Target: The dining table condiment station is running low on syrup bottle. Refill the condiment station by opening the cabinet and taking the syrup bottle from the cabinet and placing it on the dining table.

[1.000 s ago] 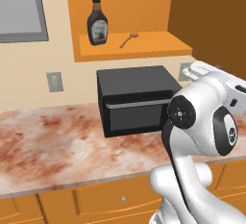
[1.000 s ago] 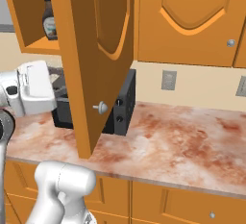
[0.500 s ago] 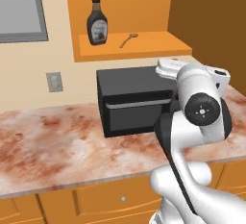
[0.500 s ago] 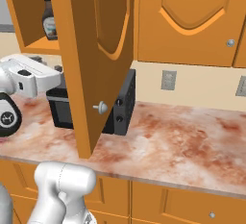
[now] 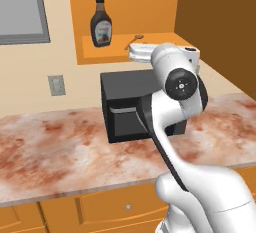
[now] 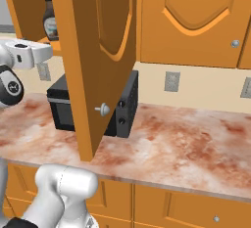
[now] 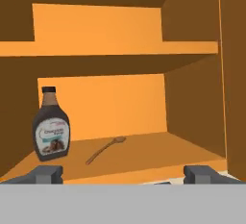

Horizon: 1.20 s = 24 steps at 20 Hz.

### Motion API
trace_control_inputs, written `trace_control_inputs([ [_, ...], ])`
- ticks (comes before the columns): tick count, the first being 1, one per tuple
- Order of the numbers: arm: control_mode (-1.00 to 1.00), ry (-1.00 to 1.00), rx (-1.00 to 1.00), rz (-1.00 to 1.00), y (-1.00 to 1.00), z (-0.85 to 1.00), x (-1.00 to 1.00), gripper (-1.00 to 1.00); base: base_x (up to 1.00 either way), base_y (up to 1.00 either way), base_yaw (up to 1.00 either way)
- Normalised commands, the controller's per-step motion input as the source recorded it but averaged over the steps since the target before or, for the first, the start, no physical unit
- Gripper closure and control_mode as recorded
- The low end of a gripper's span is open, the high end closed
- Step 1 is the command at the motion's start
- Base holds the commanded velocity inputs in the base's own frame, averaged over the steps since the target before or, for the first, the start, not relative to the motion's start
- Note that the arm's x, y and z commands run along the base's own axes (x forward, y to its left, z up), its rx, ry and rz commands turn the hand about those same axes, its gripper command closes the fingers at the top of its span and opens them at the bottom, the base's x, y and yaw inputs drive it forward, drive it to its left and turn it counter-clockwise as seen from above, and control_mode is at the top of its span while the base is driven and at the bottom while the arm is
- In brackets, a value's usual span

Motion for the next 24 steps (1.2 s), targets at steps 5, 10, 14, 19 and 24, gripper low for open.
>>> trace_control_inputs([
  [5,-1.0,-0.01,0.0,0.16,0.19,0.04,0.62,-1.0,0.0,0.0,0.0],
  [10,-1.0,0.0,0.0,0.13,0.27,-0.02,0.63,-1.0,0.0,0.0,0.0],
  [14,-1.0,0.0,0.0,0.05,0.48,-0.02,0.58,-1.0,0.0,0.0,0.0],
  [19,-1.0,0.03,-0.01,0.07,0.5,0.03,0.63,-1.0,0.0,0.0,0.0],
  [24,-1.0,-0.01,-0.01,0.12,0.19,0.33,0.34,-1.0,0.0,0.0,0.0],
])
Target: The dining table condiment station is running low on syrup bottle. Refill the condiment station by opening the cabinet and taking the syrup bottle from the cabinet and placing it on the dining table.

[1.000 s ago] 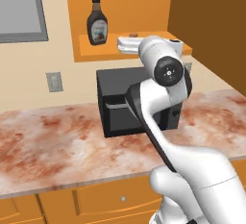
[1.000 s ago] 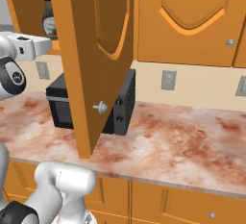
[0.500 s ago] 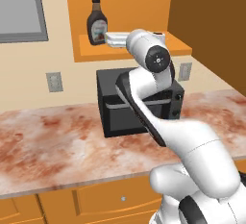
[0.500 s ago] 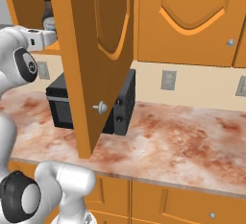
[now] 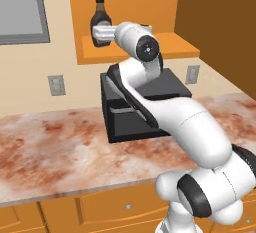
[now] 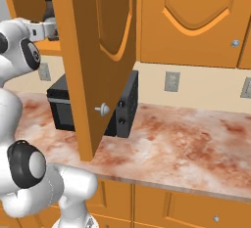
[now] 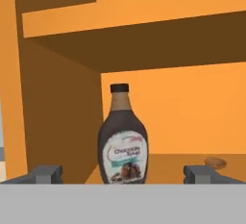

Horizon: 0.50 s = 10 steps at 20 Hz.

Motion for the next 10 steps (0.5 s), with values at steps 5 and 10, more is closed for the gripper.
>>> trace_control_inputs([
  [5,-1.0,-0.04,0.0,0.13,0.0,0.39,0.29,-1.0,0.0,0.0,0.0],
  [10,-1.0,-0.02,0.0,0.07,-0.03,0.29,0.36,-1.0,0.0,0.0,0.0],
])
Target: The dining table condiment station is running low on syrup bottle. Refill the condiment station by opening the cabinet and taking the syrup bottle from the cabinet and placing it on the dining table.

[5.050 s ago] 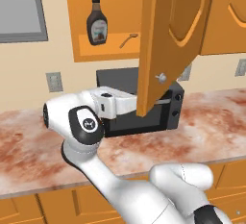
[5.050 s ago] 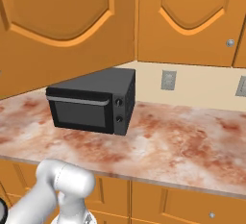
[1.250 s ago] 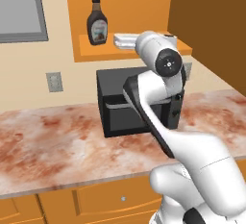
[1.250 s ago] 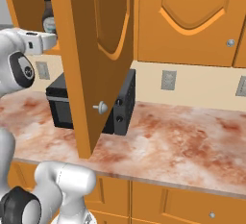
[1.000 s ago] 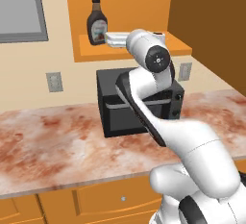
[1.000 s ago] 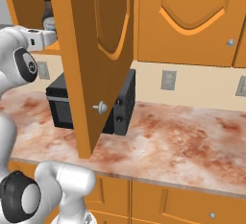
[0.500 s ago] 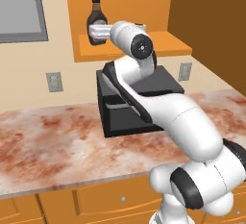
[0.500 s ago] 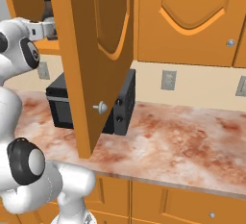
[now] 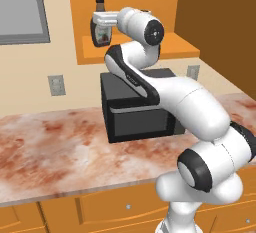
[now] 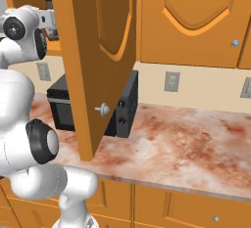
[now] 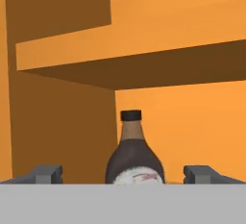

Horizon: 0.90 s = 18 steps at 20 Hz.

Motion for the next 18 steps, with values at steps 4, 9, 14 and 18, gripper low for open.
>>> trace_control_inputs([
  [4,-1.0,0.0,0.0,0.03,-0.06,0.18,0.44,-1.0,0.0,0.0,0.0],
  [9,-1.0,0.02,0.0,0.02,0.0,0.04,0.5,-1.0,0.0,0.0,0.0],
  [14,-1.0,0.0,0.0,0.03,0.0,-0.03,0.42,-1.0,0.0,0.0,0.0],
  [18,-1.0,0.01,0.0,0.0,0.11,0.0,0.35,-1.0,0.0,0.0,0.0],
])
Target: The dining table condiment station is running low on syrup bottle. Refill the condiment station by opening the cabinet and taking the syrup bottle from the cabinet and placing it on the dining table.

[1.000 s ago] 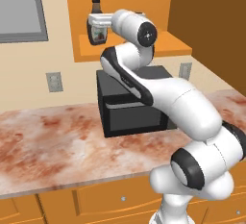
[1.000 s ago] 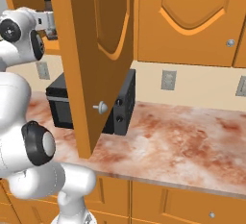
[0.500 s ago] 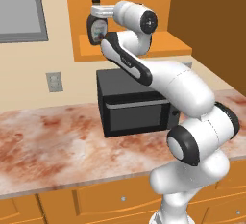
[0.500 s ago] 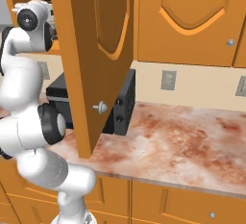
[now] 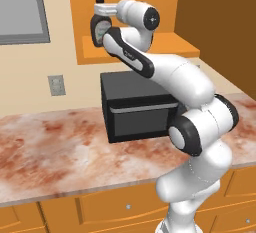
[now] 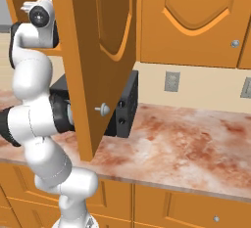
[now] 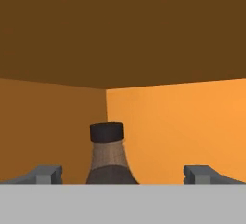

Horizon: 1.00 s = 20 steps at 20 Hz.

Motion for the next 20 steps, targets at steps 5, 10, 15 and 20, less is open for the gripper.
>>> trace_control_inputs([
  [5,-1.0,0.0,0.0,0.01,0.02,-0.02,0.2,-1.0,0.0,0.0,0.0],
  [10,-1.0,0.0,0.0,0.0,0.19,-0.03,0.21,-1.0,0.0,0.0,0.0],
  [15,-1.0,0.05,0.0,0.0,0.31,0.0,0.32,-1.0,0.0,0.0,0.0],
  [20,-1.0,0.04,0.0,0.0,0.28,-0.14,0.36,-1.0,0.0,0.0,0.0],
])
